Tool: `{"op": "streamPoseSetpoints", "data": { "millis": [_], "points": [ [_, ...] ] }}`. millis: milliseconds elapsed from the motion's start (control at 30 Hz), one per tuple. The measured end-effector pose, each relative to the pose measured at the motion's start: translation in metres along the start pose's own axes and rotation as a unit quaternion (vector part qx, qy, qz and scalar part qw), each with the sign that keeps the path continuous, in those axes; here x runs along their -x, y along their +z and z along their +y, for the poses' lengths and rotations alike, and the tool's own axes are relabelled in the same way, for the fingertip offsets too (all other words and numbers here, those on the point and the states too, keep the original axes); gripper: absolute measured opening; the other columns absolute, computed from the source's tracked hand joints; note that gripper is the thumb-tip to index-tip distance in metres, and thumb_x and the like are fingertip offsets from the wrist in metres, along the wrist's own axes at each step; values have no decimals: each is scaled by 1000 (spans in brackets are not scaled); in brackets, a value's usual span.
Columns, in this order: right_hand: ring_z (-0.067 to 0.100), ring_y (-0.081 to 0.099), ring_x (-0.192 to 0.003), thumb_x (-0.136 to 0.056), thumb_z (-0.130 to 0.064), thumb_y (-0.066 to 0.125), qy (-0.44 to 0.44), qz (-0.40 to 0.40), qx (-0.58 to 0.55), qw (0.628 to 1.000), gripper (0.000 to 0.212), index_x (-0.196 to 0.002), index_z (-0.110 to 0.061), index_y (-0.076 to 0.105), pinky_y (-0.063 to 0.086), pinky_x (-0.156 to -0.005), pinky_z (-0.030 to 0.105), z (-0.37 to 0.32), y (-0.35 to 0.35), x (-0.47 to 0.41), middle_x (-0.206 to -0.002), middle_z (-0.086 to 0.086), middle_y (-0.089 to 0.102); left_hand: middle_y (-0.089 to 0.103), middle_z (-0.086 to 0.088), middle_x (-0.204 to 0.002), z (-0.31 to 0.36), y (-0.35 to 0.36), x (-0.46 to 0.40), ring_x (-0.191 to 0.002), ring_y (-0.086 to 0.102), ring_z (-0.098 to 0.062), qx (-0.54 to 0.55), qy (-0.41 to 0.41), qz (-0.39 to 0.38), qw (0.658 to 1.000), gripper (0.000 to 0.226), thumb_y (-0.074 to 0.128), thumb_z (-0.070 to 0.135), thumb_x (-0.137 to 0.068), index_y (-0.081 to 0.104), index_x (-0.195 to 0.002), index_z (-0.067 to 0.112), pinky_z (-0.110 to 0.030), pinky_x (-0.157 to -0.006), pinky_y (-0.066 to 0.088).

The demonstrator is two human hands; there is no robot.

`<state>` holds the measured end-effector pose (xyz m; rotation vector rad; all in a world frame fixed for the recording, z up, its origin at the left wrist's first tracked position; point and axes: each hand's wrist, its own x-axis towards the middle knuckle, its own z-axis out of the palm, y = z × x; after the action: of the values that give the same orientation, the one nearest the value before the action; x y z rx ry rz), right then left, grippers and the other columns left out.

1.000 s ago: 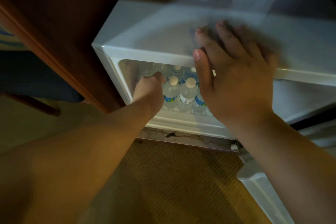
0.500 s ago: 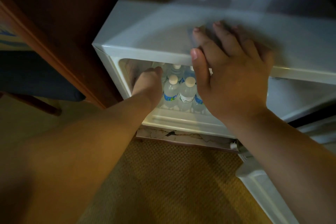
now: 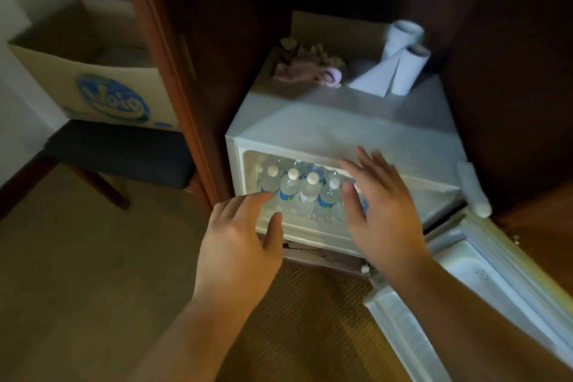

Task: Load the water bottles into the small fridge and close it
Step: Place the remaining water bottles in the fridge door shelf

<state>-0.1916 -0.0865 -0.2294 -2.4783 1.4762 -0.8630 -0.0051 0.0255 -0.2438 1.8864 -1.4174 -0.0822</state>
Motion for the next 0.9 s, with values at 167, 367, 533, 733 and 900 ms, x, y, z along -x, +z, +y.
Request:
{"op": "streamPoseSetpoints", "data": {
  "millis": [167,367,533,733,900],
  "points": [
    [17,35,-152,-95,-13,62,-28,105,-68,992,45,-140,-17,62,31,-121,26,-69,-129,26,-158,-1,47,66,12,-96,90,-106,-20,-94,62,-14,48,51,104,992,30,74,33,-94,71,-121,20,-32,-80,57],
    [25,37,-150,-95,-4,58,-72,184,-12,980,48,-142,-13,59,28,-124,31,-108,-290,-18,-156,7,48,55,23,-111,212,-217,-80,-105,66,-11,91,128,161,974,31,68,31,-99,66,-129,21,-36,-88,59],
    [14,25,-153,-97,-18,61,-2,131,22,991,58,-153,-26,46,28,-122,36,-106,-387,-61,-162,-4,37,40,43,-107,301,-269,-136,-109,66,-11,107,122,83,983,37,66,38,-97,64,-133,29,-33,-88,60],
    [12,24,-152,-100,-32,59,107,89,33,990,62,-157,-37,33,32,-123,39,-91,-448,-105,-163,-10,35,64,17,-122,363,-270,-193,-102,64,-5,114,125,-3,986,39,70,39,-95,65,-134,33,-32,-92,59],
    [13,34,-146,-101,-44,57,165,51,49,984,69,-160,-41,20,41,-114,34,-83,-468,-178,-162,-12,35,62,19,-131,400,-243,-279,-111,59,-1,94,155,-62,982,41,65,47,-97,56,-137,43,-28,-98,56]
  ]
}}
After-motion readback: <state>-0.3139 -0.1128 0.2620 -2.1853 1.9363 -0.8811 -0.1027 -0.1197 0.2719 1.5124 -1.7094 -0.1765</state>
